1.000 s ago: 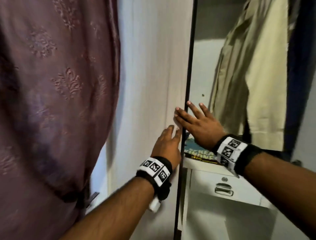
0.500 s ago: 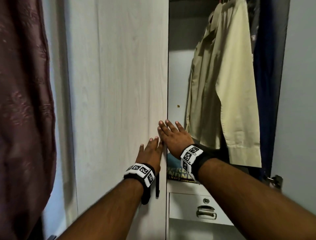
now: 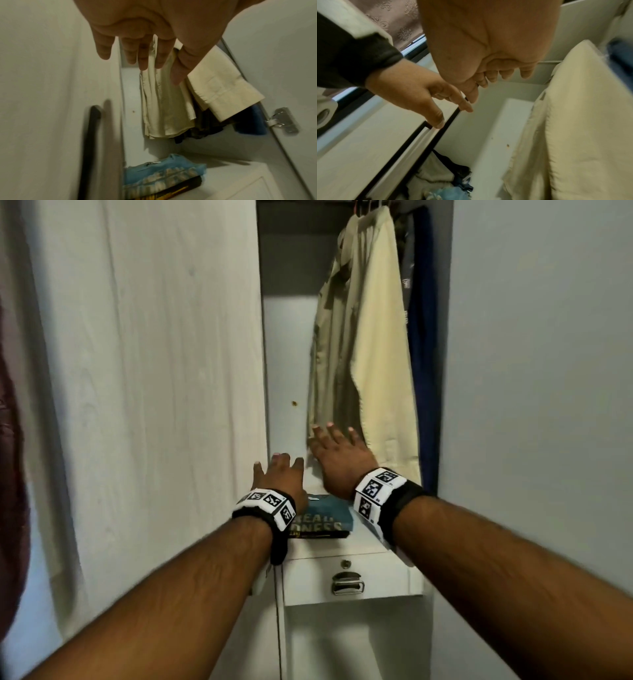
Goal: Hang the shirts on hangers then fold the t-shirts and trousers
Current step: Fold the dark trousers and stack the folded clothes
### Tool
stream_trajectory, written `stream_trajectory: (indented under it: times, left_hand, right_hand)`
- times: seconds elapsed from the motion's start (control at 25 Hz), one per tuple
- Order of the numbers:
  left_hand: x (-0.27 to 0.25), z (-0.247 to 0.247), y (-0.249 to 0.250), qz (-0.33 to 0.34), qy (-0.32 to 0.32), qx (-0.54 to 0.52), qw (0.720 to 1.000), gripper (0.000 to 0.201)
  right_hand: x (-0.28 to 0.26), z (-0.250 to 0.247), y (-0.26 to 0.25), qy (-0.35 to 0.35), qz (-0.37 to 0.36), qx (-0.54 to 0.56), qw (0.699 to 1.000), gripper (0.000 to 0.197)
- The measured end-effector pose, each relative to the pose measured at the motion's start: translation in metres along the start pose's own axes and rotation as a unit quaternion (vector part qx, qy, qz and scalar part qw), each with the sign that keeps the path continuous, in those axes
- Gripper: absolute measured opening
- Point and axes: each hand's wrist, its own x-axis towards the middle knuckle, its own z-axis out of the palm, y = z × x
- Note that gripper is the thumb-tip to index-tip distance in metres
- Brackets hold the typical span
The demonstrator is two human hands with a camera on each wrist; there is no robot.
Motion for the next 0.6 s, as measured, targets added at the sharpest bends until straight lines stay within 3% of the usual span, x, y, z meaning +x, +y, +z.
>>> stream_trajectory:
  times: [0.16,0.36,0.4,0.48,0.56,0.6]
  left_hand:
    - [-0.004,-0.021,0.107,0.1,0.019,-0.078,0.992,0.074]
    - [-0.023,-0.052,0.221,0.212,0.041,-0.188,0.958,0.071]
    - [-0.031,-0.06,0.243,0.239,0.041,-0.214,0.946,0.071]
    - [-0.043,-0.071,0.264,0.285,0.033,-0.237,0.928,0.073]
    - [-0.057,-0.079,0.276,0.326,0.012,-0.238,0.915,0.075]
    - [-0.061,-0.078,0.28,0.34,0.004,-0.239,0.91,0.077]
  right_hand:
    - [-0.097,-0.044,0.1,0.05,0.179,-0.103,0.977,0.069]
    - [-0.211,-0.121,0.187,0.172,0.385,-0.165,0.892,0.07]
    - [-0.236,-0.132,0.202,0.181,0.426,-0.142,0.875,0.068]
    - [-0.263,-0.133,0.223,0.2,0.464,0.053,0.862,0.069]
    - [-0.279,-0.118,0.227,0.24,0.424,0.252,0.836,0.073]
    - [-0.283,-0.108,0.225,0.281,0.404,0.282,0.823,0.068]
